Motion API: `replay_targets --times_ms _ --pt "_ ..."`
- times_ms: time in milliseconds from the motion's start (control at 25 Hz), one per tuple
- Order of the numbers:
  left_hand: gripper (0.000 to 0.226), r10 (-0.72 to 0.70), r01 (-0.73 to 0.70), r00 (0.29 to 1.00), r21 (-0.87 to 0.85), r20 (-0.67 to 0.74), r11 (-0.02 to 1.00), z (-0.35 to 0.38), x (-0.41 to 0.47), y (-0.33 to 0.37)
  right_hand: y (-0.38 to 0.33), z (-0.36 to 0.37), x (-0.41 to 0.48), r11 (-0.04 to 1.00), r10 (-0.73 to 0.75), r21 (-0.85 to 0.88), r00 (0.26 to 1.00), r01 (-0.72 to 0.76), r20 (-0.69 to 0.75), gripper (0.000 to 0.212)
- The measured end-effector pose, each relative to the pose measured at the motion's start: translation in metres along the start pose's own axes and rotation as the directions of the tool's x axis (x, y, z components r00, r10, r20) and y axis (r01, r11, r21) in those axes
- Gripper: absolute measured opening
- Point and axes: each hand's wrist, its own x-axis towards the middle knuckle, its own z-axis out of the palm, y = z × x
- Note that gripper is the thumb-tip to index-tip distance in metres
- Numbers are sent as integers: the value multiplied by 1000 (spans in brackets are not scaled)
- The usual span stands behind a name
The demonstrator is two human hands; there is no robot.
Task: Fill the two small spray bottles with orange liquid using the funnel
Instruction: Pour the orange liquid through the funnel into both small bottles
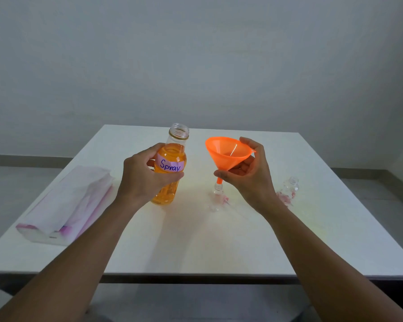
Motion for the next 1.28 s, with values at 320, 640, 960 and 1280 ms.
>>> replay_targets --times_ms 320,640,960,1280 --pt "76 7 -7 1000 -10 15 1000 5 2 -5 0 0 -5 997 -67 -44 998 67 0 96" --pt "82 -33 33 999 9 17 999 8 2 -9 -2 -1 -7 992 -82 -90 996 84 27 94" --pt "80 -50 50 999 -44 8 998 12 -2 -12 19 -6 -14 992 -42 -114 995 52 92 97" --pt "89 -98 102 994 -100 38 990 18 -12 -26 -3 -11 -13 968 -60 -241 996 72 59 105"
